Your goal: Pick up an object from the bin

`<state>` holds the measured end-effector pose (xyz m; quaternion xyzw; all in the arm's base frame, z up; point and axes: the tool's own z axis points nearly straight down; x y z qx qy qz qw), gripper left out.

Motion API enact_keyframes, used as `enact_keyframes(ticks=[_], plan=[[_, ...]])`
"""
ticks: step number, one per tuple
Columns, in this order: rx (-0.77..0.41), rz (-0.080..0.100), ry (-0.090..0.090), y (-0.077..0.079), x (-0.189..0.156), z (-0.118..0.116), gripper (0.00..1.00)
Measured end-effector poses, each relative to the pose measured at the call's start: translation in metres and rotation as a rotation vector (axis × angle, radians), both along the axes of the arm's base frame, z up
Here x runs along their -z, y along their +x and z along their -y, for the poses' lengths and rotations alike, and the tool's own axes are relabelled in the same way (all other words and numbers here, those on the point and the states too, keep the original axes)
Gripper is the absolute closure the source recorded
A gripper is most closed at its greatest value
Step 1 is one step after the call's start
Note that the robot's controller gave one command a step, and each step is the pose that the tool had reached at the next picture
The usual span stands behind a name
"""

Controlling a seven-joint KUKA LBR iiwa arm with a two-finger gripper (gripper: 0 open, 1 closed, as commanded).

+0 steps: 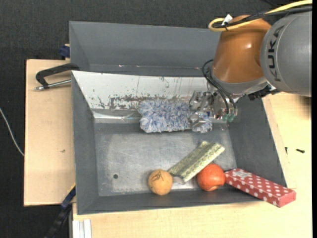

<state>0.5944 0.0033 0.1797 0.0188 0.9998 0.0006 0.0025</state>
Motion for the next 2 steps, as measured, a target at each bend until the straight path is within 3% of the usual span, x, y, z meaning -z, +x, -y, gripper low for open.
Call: enact_keyframes(ticks=[1,2], plan=[[0.000,0.000,0.000,0.000,0.000,0.000,1.00],[0.035,0.000,0.000,0.009,-0.055,-0.005,1.00]])
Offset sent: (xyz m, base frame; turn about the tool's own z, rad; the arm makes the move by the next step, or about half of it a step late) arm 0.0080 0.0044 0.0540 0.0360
